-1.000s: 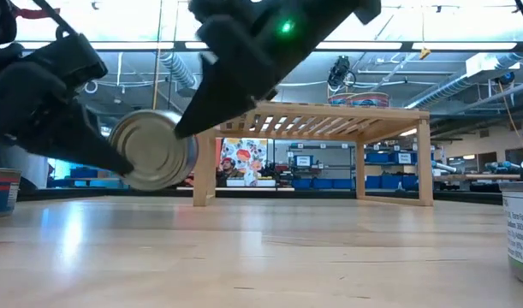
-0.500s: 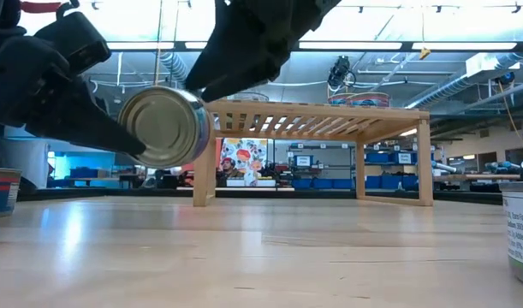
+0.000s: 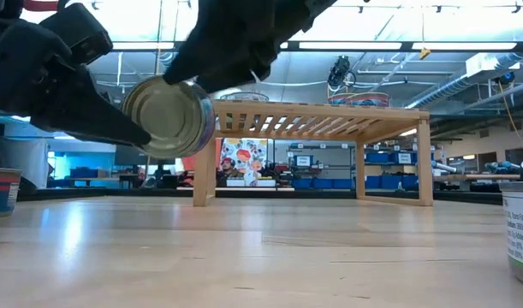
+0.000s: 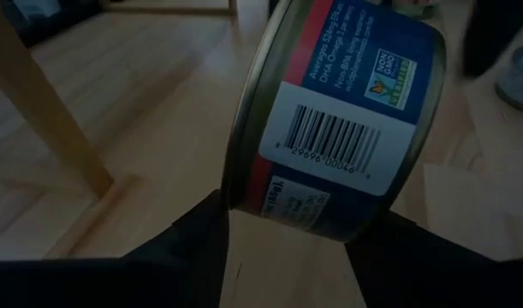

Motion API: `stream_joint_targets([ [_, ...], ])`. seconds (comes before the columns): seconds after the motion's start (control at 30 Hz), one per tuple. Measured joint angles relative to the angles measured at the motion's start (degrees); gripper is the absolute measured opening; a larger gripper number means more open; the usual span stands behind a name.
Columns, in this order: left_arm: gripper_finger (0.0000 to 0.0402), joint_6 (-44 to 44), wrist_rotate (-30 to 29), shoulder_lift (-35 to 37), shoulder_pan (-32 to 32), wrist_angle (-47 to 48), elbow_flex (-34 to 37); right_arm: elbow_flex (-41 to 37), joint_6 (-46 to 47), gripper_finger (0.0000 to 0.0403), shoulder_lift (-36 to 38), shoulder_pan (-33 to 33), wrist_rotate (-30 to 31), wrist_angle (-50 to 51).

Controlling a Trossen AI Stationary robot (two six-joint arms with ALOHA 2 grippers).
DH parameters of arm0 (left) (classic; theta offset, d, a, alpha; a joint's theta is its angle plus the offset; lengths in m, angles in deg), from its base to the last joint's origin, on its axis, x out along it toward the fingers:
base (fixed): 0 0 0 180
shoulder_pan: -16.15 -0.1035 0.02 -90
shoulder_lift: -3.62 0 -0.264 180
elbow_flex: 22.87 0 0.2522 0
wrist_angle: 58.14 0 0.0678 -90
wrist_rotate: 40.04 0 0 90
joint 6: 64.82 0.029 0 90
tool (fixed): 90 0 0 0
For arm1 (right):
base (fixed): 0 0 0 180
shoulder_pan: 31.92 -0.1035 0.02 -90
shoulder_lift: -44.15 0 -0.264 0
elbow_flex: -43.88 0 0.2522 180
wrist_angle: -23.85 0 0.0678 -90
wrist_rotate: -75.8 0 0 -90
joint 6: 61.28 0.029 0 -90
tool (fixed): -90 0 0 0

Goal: Stack canned seafood by type on shelf
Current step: Stack the blue tuna can on top of the other blue tuna can on the shelf

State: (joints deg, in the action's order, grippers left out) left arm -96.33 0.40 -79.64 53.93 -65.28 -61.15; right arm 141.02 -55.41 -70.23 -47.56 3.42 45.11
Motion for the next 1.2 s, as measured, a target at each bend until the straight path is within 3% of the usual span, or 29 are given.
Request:
stream_joint_targets([
  [0.27,0.0205,0.9,0.2,0.0,-0.8,-3.6,-0.1,0.1,-1.4,0.0288,0.0,-0.1,-0.1,-1.1],
  [0.53,0.0205,1.4,1.2,0.0,-1.4,-5.4,-0.1,0.0,-2.9,0.0202,0.0,0.0,0.1,-0.6],
  [0.83,0.0245,1.0,1.3,0.0,-1.4,-7.1,-0.1,0.0,-4.9,0.0201,1.2,-0.1,0.4,0.5],
  [1.2,0.0309,1.3,1.5,0.2,-1.4,-8.1,-0.2,0.0,-7.9,0.0201,8.3,-0.9,3.6,5.4],
])
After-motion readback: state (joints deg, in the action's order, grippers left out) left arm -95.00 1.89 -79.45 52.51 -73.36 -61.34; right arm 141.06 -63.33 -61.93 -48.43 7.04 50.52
